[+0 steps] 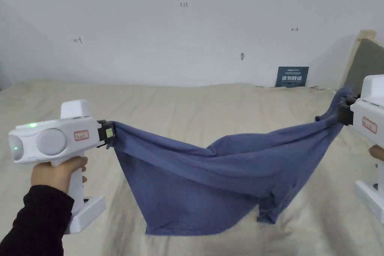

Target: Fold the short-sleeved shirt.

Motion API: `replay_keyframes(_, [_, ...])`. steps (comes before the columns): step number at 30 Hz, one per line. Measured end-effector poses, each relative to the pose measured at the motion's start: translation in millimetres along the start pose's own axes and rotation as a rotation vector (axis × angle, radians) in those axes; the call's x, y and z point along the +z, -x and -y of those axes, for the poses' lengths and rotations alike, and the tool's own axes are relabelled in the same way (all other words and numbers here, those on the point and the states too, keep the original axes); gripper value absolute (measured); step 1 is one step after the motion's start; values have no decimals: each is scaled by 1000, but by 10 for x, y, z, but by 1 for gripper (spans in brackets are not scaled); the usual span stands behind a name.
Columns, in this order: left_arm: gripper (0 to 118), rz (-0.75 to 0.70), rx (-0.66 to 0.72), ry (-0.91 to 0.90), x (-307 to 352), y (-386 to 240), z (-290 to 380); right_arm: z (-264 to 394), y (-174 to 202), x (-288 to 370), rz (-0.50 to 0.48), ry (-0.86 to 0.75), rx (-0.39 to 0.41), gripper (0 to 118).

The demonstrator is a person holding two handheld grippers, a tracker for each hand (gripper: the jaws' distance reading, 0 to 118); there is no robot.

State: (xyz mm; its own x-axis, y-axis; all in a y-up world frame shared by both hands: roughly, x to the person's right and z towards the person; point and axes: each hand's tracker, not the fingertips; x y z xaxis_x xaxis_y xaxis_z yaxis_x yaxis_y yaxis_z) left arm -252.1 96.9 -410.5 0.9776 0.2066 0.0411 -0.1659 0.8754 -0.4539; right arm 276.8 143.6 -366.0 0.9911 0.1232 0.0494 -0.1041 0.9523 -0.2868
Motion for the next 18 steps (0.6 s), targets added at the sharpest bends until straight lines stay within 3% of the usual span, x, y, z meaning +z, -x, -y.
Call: replay_keyframes(18, [5,-205,-103,-221,-470,-38,-1541,-995,195,-771,139,-168,59,4])
